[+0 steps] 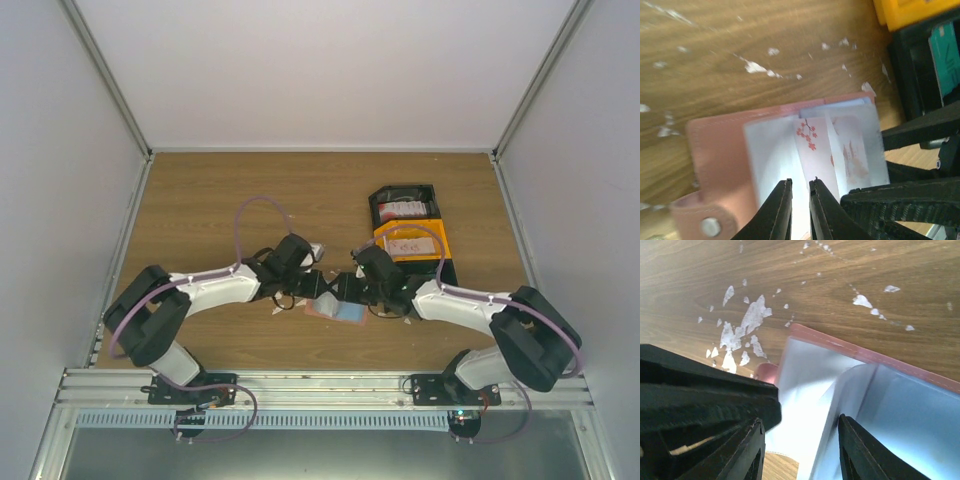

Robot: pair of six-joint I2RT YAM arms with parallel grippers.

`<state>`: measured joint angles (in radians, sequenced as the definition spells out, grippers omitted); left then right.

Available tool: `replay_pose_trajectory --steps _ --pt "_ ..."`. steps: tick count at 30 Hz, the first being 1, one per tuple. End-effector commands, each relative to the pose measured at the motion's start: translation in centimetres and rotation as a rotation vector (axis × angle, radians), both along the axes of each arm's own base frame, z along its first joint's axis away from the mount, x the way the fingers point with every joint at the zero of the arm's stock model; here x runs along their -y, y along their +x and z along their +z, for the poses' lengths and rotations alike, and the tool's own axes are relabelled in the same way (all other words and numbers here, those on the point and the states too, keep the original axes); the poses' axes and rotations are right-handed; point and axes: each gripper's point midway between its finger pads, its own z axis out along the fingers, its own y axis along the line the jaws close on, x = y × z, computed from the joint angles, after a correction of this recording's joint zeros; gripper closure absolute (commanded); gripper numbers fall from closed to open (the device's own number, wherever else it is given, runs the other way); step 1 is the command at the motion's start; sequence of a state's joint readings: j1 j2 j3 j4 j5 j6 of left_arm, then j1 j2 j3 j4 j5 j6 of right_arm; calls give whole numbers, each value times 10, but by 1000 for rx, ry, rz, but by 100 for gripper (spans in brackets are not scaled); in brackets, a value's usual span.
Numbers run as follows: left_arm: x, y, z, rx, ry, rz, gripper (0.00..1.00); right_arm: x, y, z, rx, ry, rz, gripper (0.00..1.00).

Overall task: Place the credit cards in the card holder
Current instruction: Turn over the card slot in the card holder.

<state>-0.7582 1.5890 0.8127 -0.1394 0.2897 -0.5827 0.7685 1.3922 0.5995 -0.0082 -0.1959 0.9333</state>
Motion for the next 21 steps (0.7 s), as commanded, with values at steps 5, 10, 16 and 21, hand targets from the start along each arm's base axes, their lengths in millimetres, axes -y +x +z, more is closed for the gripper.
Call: replay_pose_trajectory --steps 5,10,16,21 --pt "-43 21 18 78 7 162 85 -29 7 18 45 73 99 56" --pt "-58 26 25 90 -22 191 81 -40 6 15 39 83 146 51" --pt "-49 21 48 104 -141 113 72 -29 15 20 41 49 128 51" --pt "-36 17 68 113 -217 22 65 30 38 37 59 -152 -27 51"
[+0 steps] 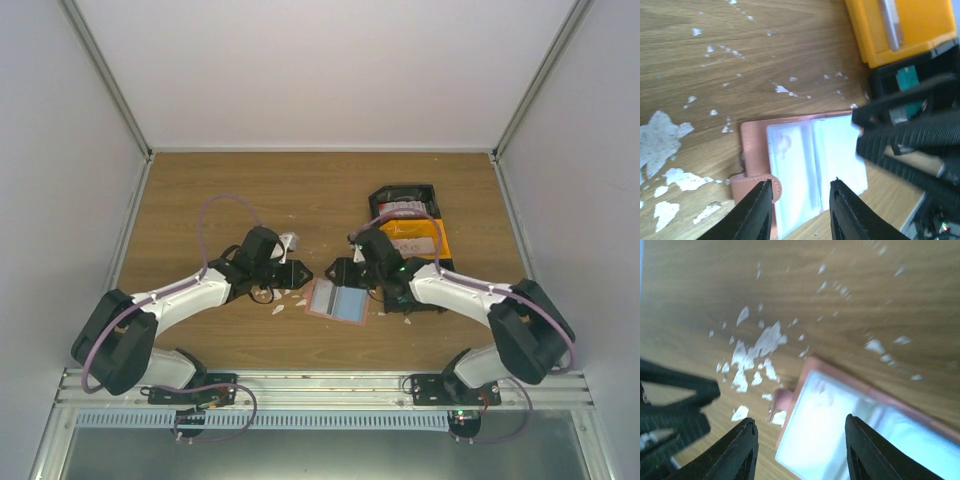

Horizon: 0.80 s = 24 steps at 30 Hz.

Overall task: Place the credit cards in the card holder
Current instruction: Turn over the card slot in the card holder, then pick up the credit card from the storage box.

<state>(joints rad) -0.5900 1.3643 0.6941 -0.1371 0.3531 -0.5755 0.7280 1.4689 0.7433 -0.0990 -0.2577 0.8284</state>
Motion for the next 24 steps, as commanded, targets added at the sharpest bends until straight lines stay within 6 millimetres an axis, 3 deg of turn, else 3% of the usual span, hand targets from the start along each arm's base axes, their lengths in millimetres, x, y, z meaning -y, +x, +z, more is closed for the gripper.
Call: replay_pose_trajectory --steps 1,6,12,24 --pt "22 -2 35 70 -130 -128 62 63 20 24 45 -184 -152 52" --pt "46 -5 53 89 -217 -246 53 150 11 33 -37 -401 -349 56" --pt "74 -4 53 60 -260 -312 49 216 -9 18 -164 -529 -476 62" --pt "145 -13 24 34 -250 -415 48 207 12 -47 -211 -491 -313 47"
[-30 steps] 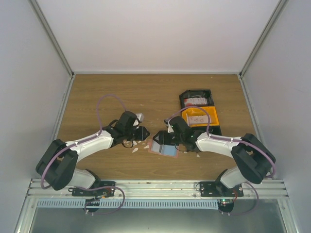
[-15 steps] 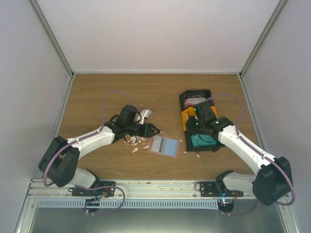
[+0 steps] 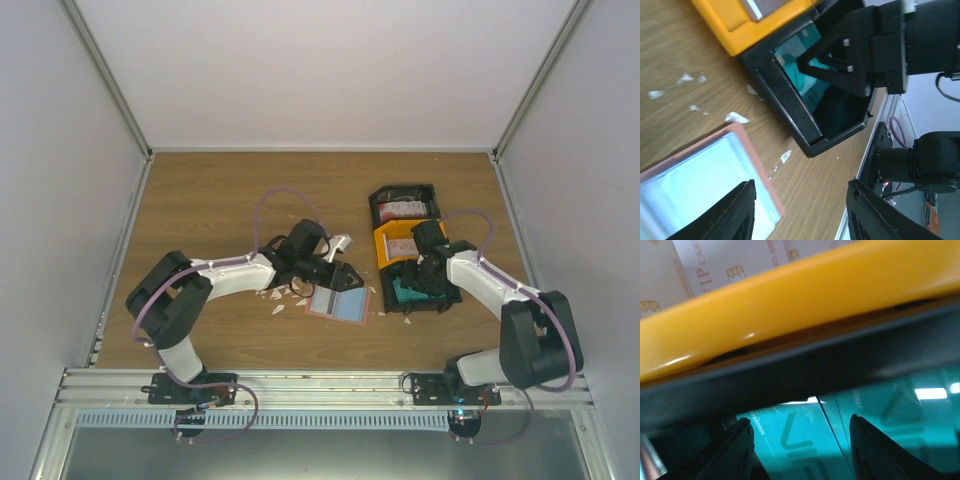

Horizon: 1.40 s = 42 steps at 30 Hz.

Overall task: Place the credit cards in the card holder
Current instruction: Pick up the credit card from the storage box.

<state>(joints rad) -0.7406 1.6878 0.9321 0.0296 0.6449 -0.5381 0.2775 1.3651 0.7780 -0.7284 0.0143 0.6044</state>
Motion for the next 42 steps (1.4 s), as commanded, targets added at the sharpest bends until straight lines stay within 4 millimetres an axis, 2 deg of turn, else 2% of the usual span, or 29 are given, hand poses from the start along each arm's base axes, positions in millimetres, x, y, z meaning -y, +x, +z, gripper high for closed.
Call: replay_pose_trajectory --steps 1,7,10,17,28,42 --pt "34 5 5 52 -58 -28 48 -8 10 -19 0 40 64 45" --pt "59 1 -24 7 -9 -56 48 -9 5 -34 -34 41 81 33" --pt "65 5 -36 6 32 -41 53 -29 -4 -38 -58 162 113 35" --pt "71 5 -61 -34 83 -48 63 -41 -9 -33 -64 264 109 45" --pt "76 7 -72 -39 94 -64 73 -52 2 -4 -5 365 103 72" --pt "76 6 -74 -42 98 -62 77 -68 -2 27 23 481 117 75"
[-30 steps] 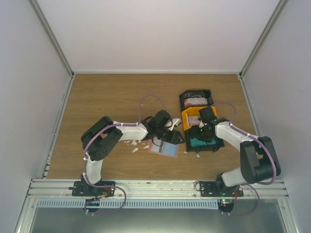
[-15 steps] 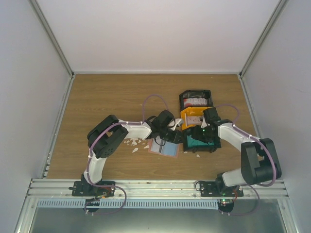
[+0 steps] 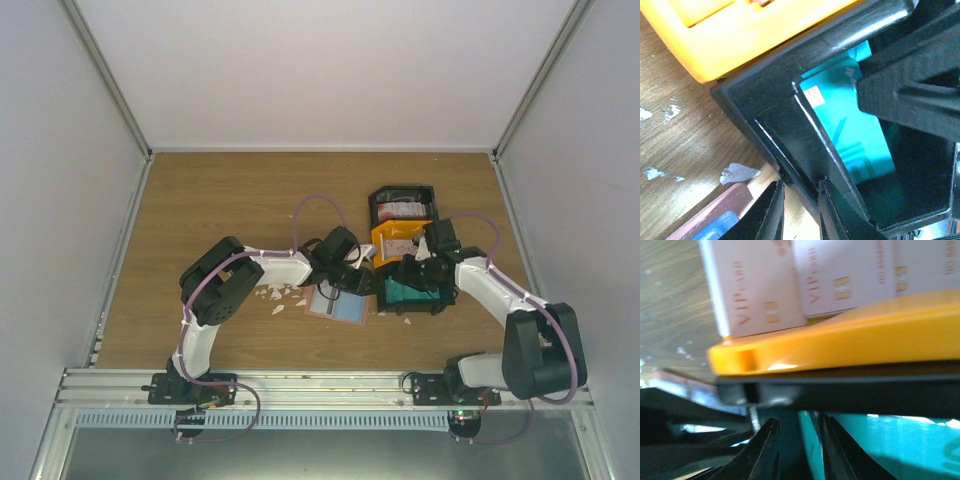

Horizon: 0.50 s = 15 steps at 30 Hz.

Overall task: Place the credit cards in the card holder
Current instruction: Pick up the credit card from the storage box.

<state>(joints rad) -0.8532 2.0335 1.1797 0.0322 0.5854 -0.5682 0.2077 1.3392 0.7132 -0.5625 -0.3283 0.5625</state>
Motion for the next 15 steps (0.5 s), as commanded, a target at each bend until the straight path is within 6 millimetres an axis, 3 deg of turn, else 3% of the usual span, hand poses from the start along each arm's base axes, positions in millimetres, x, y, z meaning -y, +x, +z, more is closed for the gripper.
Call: replay_pose_trajectory --steps 1,15 --pt "8 1 -8 22 -1 -9 77 -25 -11 20 -29 142 46 75" --pt "7 0 -8 23 2 -3 77 -15 -16 1 -56 65 66 73"
